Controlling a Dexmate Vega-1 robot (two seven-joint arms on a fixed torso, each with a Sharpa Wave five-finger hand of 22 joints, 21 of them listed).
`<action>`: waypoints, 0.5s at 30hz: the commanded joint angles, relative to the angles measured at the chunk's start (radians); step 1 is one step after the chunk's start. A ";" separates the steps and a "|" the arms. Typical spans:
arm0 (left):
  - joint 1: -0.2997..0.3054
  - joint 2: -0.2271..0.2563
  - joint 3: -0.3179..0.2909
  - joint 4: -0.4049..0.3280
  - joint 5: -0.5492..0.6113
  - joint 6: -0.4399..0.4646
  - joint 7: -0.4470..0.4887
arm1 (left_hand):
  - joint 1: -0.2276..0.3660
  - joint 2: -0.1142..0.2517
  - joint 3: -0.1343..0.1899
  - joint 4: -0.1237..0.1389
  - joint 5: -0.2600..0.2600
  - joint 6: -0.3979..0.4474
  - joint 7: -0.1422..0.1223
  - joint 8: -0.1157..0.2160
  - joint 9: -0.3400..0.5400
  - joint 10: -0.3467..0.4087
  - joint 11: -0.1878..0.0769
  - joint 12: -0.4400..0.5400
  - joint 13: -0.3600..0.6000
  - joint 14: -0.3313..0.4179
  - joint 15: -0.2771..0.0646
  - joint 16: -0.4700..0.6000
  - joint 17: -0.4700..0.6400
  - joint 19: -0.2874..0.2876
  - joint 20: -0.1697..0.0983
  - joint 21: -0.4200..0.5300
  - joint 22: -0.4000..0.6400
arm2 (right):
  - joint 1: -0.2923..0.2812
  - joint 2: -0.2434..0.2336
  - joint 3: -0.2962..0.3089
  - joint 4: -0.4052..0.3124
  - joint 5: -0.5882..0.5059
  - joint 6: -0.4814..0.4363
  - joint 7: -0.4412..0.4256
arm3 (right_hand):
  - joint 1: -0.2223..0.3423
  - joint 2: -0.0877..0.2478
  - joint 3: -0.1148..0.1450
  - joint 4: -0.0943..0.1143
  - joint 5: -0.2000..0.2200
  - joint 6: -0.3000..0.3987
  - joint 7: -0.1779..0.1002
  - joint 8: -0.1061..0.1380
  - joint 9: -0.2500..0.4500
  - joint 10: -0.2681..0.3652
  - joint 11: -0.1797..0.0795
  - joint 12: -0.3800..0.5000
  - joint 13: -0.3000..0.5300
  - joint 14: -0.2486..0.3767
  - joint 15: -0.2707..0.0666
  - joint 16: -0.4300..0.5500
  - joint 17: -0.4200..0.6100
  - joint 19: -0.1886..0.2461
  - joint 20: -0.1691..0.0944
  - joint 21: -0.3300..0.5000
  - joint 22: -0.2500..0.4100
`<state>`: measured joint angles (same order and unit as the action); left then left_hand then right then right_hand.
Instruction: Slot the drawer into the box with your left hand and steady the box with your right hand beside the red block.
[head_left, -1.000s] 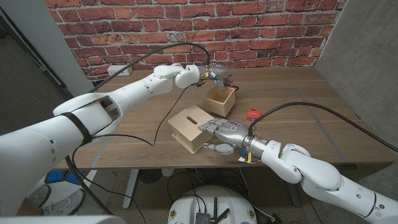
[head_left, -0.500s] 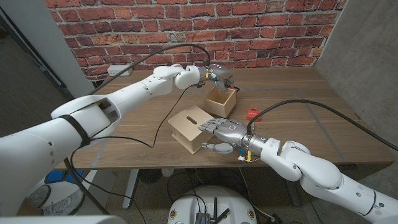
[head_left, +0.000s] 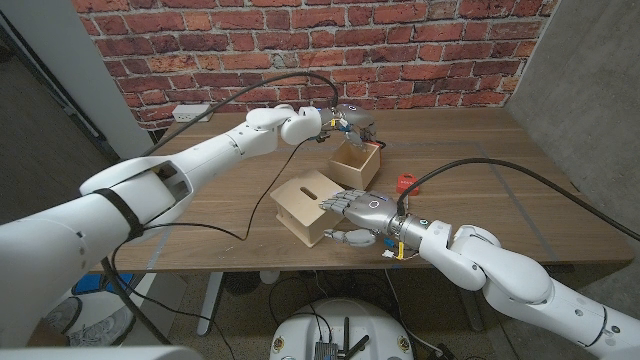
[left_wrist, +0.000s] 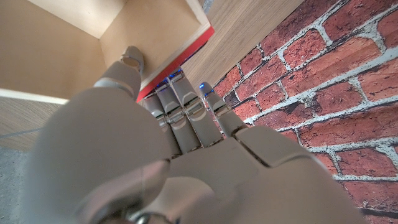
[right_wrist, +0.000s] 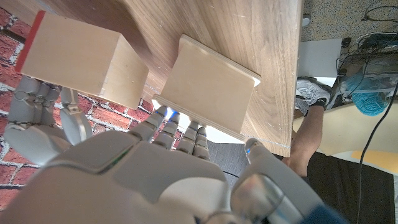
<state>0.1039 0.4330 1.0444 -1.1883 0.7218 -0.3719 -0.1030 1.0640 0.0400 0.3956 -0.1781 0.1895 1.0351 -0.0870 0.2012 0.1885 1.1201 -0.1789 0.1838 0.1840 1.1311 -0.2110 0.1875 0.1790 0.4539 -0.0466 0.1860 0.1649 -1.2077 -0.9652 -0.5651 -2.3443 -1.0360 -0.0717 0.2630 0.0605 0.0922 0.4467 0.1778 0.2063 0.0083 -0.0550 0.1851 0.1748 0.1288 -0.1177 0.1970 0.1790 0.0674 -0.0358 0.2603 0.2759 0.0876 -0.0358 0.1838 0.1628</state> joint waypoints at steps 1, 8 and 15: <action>0.024 0.018 -0.018 -0.054 -0.005 0.027 -0.028 | 0.042 0.056 0.003 0.006 0.006 0.004 0.002 0.007 0.003 0.032 -0.027 0.007 0.001 0.006 -0.033 0.006 0.001 -0.006 -0.154 -0.001 0.003 | -0.004 -0.007 0.006 -0.005 0.007 0.011 0.005 | -0.014 0.097 0.011 0.003 0.011 0.001 -0.010 0.003 0.002 0.034 -0.013 0.007 0.007 0.022 -0.108 0.008 0.004 0.017 -0.128 0.009 0.003; 0.039 0.035 -0.032 -0.095 -0.005 0.037 -0.044 | 0.041 0.057 0.003 0.006 0.006 0.003 0.002 0.006 0.003 0.032 -0.026 0.007 0.002 0.005 -0.033 0.005 0.001 -0.006 -0.154 -0.001 0.003 | -0.014 -0.010 0.012 -0.010 0.009 0.008 0.002 | -0.019 0.099 0.015 0.003 0.013 0.002 -0.009 0.003 0.002 0.032 -0.015 0.005 0.007 0.019 -0.107 0.007 0.006 0.019 -0.131 0.008 0.003; 0.054 0.055 -0.044 -0.125 0.002 0.025 -0.041 | 0.042 0.058 0.003 0.006 0.006 0.003 0.001 0.006 0.003 0.033 -0.027 0.008 0.002 0.004 -0.033 0.005 0.001 -0.007 -0.154 -0.001 0.003 | -0.020 -0.006 0.012 -0.007 0.010 0.006 -0.009 | -0.023 0.098 0.018 0.002 0.014 0.000 -0.004 0.002 0.002 0.031 -0.012 0.004 0.008 0.019 -0.103 0.007 0.007 0.023 -0.129 0.009 0.003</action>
<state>0.1371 0.4628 1.0180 -1.2670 0.7184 -0.3419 -0.1380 1.0590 0.0450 0.3956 -0.1782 0.1883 1.0316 -0.0870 0.2009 0.1885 1.1201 -0.1789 0.1855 0.1834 1.1313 -0.2113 0.1868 0.1753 0.4539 -0.0466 0.1860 0.1649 -1.2187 -0.9718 -0.5560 -2.3514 -1.0289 -0.0649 0.2655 0.0446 0.0868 0.4589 0.1811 0.2125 0.0084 -0.0551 0.1851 0.1746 0.1413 -0.1196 0.1972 0.1793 0.0817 -0.0392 0.2601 0.2810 0.0984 -0.0358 0.1887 0.1630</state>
